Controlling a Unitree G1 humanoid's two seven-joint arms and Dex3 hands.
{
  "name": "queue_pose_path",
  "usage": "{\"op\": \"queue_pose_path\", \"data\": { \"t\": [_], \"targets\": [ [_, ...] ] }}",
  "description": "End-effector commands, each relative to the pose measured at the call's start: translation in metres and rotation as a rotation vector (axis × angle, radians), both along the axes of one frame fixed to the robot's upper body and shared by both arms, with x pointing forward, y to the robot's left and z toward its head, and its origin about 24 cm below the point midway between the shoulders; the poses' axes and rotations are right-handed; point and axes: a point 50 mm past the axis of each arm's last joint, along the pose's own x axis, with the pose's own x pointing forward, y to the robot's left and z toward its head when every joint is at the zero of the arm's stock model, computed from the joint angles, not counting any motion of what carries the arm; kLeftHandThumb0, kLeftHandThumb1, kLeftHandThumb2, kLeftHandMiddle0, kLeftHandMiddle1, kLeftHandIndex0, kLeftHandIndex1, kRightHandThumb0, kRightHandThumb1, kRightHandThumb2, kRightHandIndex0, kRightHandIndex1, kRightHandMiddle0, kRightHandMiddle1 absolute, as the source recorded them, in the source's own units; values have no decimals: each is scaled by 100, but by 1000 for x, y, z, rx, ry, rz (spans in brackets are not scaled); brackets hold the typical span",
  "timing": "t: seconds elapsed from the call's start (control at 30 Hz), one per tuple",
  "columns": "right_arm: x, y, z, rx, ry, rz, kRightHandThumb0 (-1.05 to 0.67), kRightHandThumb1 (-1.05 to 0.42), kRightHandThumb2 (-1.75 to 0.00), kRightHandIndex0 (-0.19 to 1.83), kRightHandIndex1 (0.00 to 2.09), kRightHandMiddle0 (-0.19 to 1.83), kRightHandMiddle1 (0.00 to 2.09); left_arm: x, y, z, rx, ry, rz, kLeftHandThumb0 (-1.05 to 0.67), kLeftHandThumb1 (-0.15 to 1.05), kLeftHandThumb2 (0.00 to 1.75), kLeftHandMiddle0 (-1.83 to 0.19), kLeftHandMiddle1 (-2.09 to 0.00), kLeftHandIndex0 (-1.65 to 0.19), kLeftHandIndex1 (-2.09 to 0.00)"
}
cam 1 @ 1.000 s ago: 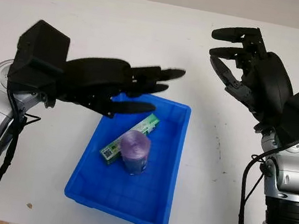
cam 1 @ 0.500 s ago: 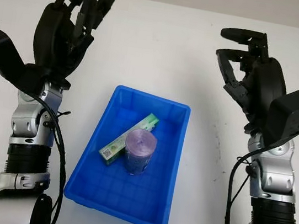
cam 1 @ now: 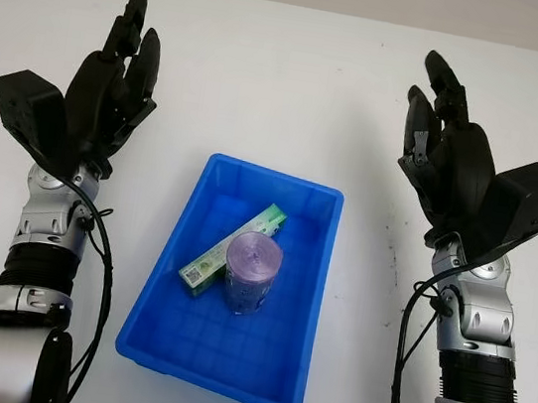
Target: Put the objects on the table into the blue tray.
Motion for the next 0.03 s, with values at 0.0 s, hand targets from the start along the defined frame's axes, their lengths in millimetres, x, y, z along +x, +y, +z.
{"op": "queue_pose_path", "data": {
  "t": [0.0],
  "targets": [
    [0,-3,3,-6,-3,-1,-70,-105,-69,-19,0,-19,0,2,1,5,6,-9,-13,-70,105,68,19,0,19,0]
  ]
}}
